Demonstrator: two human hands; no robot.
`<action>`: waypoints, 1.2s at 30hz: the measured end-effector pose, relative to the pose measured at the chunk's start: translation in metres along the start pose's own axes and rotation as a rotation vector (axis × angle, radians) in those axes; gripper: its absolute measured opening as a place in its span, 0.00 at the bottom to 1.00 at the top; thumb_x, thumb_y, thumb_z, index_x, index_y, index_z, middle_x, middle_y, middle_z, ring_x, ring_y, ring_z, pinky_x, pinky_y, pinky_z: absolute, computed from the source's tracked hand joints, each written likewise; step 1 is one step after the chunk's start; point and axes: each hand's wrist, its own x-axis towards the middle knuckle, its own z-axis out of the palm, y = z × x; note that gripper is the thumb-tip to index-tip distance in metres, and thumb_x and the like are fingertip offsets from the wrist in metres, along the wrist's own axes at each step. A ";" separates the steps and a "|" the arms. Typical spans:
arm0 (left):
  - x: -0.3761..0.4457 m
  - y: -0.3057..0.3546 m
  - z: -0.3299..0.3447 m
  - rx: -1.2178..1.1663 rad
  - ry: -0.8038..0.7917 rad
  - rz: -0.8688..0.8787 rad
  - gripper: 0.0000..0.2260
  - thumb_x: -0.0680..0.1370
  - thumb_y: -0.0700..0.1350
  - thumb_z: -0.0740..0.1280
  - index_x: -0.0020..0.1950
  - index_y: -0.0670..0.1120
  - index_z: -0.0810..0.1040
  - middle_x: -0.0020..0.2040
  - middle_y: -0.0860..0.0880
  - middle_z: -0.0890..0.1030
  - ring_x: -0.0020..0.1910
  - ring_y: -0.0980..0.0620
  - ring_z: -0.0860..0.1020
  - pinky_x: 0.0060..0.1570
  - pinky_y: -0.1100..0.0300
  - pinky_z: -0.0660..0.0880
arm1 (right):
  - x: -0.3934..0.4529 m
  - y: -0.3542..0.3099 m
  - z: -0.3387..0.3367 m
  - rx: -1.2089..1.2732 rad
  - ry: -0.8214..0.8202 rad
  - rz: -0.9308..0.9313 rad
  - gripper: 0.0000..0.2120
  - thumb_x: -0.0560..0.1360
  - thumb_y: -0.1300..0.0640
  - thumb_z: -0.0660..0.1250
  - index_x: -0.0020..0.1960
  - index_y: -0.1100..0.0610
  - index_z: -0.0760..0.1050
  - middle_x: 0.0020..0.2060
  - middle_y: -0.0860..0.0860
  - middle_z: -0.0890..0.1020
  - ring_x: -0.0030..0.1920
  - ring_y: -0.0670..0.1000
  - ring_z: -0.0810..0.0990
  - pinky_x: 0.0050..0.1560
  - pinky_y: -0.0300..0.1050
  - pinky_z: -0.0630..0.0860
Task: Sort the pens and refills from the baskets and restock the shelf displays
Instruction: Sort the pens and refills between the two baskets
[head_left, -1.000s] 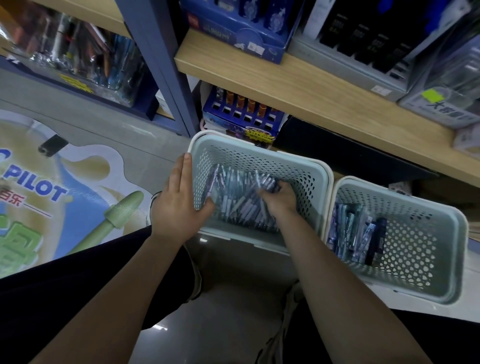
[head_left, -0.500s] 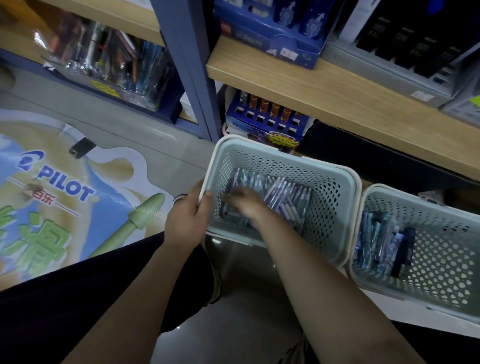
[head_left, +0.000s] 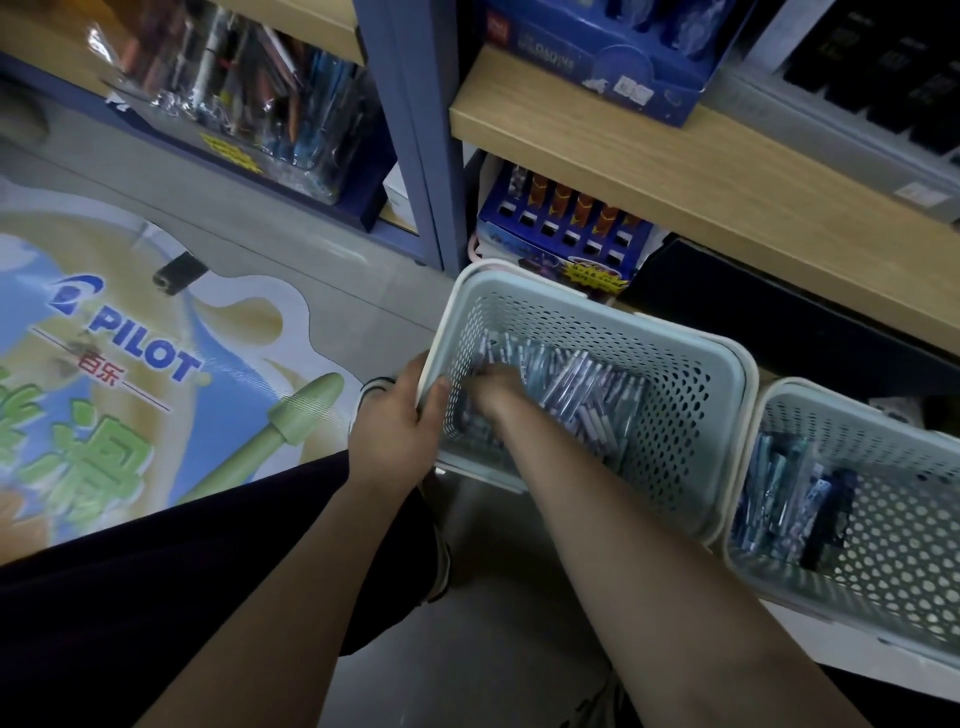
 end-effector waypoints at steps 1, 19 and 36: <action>0.000 0.000 0.000 -0.005 0.001 0.003 0.29 0.77 0.66 0.50 0.72 0.54 0.71 0.47 0.45 0.83 0.48 0.40 0.79 0.48 0.44 0.77 | -0.001 -0.002 0.002 -0.025 0.006 0.008 0.15 0.80 0.58 0.65 0.64 0.62 0.77 0.57 0.59 0.83 0.50 0.58 0.84 0.47 0.48 0.82; -0.002 0.002 0.001 0.011 0.037 0.046 0.25 0.79 0.60 0.54 0.71 0.50 0.73 0.44 0.42 0.83 0.45 0.38 0.79 0.45 0.47 0.76 | -0.004 0.010 -0.016 0.329 -0.110 -0.010 0.02 0.75 0.63 0.73 0.44 0.60 0.81 0.42 0.60 0.85 0.45 0.60 0.85 0.54 0.59 0.82; 0.002 0.070 0.019 0.011 -0.057 0.467 0.09 0.76 0.44 0.74 0.55 0.43 0.84 0.46 0.46 0.82 0.41 0.51 0.79 0.44 0.55 0.78 | -0.083 0.040 -0.124 0.535 -0.175 -0.212 0.10 0.77 0.63 0.71 0.55 0.68 0.78 0.44 0.57 0.85 0.43 0.53 0.85 0.43 0.43 0.81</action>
